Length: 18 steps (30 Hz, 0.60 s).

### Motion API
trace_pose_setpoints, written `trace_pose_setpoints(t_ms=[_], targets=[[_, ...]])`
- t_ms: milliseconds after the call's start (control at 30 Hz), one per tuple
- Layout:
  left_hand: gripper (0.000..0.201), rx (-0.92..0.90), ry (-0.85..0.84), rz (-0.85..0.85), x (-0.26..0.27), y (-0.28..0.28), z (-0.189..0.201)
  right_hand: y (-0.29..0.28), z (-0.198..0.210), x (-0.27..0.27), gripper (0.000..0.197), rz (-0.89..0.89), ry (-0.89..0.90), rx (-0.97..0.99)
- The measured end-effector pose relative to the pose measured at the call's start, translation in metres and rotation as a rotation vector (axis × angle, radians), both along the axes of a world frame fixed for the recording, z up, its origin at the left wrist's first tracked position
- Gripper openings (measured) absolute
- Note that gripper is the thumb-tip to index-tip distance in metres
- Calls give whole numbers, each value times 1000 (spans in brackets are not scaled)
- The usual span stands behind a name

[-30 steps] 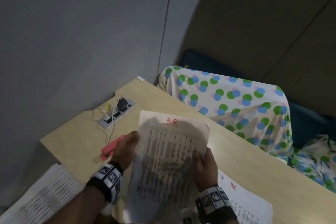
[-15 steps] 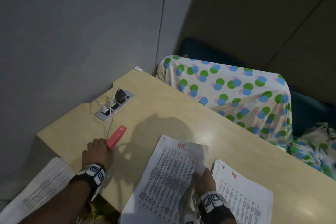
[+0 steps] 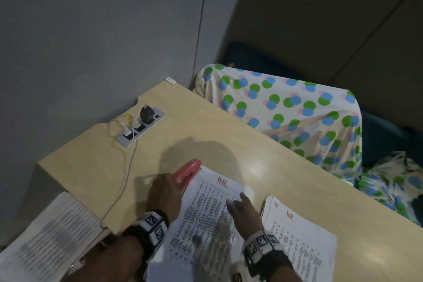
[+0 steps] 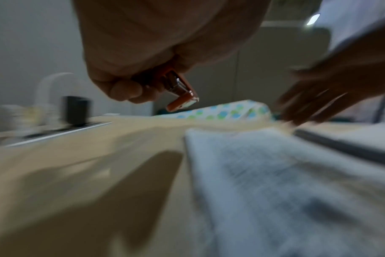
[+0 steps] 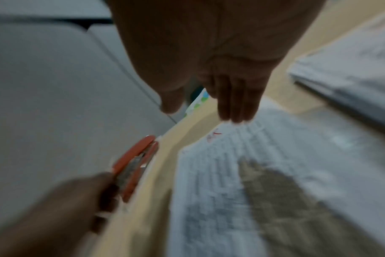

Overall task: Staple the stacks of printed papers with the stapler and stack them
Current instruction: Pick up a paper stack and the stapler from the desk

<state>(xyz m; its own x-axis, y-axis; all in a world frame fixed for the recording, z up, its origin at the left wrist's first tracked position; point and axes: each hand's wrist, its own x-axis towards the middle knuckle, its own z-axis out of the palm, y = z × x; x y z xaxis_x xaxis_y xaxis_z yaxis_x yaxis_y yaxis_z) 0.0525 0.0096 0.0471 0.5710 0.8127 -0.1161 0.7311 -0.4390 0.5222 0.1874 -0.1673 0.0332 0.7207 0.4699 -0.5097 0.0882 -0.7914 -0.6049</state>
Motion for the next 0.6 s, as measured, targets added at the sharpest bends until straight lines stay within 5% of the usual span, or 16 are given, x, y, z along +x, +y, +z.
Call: trace_pose_setpoints(t_ms=[100, 167, 300, 400, 467, 600], targets=[[27, -56, -165, -203, 31, -44, 22, 21, 29, -1, 62, -280, 416, 391], [24, -97, -205, -383, 45, -68, 27, 28, 43, 6, 51, -513, 498, 586], [54, -199, -182, -627, 59, -71, 4, 16, 55, 27, 30, -799, 460, 505], [48, -157, -82, -232, 56, -40, -30, -12, 50, 37, 17, -835, 538, 471], [47, -195, 181, 30, 53, -18, -45, -31, 39, 39, 14, -779, 525, 378], [48, -285, 335, 57, 60, -2, -60, -42, 8, 20, 25, -510, 445, 41]])
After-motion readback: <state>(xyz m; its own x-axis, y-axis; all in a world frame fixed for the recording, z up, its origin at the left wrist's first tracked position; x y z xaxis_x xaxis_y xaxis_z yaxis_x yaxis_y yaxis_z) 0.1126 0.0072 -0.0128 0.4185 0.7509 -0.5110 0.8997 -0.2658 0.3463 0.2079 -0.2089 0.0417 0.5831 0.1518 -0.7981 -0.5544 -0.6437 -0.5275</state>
